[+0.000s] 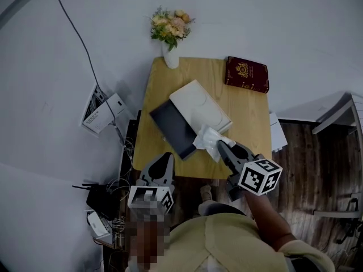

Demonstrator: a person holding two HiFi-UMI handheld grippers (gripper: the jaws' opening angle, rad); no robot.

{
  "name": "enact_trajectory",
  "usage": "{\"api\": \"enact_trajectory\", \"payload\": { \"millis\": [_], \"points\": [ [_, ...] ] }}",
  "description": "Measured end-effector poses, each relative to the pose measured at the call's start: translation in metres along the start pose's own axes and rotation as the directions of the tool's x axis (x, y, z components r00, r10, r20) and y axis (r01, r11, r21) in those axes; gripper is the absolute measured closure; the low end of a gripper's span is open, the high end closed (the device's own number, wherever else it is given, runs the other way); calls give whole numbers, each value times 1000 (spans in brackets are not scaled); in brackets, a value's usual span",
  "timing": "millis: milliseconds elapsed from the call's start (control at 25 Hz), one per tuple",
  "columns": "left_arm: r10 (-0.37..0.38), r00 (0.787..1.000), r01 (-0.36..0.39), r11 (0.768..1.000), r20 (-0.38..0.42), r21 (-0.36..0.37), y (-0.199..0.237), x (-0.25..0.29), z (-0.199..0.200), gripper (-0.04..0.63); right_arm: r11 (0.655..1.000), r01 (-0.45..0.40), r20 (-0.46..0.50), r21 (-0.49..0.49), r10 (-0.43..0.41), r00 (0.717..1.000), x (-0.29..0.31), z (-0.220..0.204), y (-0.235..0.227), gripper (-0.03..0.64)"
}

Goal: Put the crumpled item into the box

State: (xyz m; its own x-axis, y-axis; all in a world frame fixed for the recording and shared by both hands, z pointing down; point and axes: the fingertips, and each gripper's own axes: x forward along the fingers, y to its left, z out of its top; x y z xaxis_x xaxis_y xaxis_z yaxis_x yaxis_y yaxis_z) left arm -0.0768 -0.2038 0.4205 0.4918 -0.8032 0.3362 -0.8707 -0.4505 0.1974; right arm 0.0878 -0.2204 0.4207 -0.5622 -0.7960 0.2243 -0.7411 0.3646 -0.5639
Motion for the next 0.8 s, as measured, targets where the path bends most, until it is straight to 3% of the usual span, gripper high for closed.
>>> {"api": "enact_trajectory", "payload": {
  "millis": [800],
  "points": [
    [201, 979, -198, 978, 30, -69, 55, 2, 12, 561, 982, -183, -115, -44, 177, 978, 87, 14, 21, 548]
  ]
}}
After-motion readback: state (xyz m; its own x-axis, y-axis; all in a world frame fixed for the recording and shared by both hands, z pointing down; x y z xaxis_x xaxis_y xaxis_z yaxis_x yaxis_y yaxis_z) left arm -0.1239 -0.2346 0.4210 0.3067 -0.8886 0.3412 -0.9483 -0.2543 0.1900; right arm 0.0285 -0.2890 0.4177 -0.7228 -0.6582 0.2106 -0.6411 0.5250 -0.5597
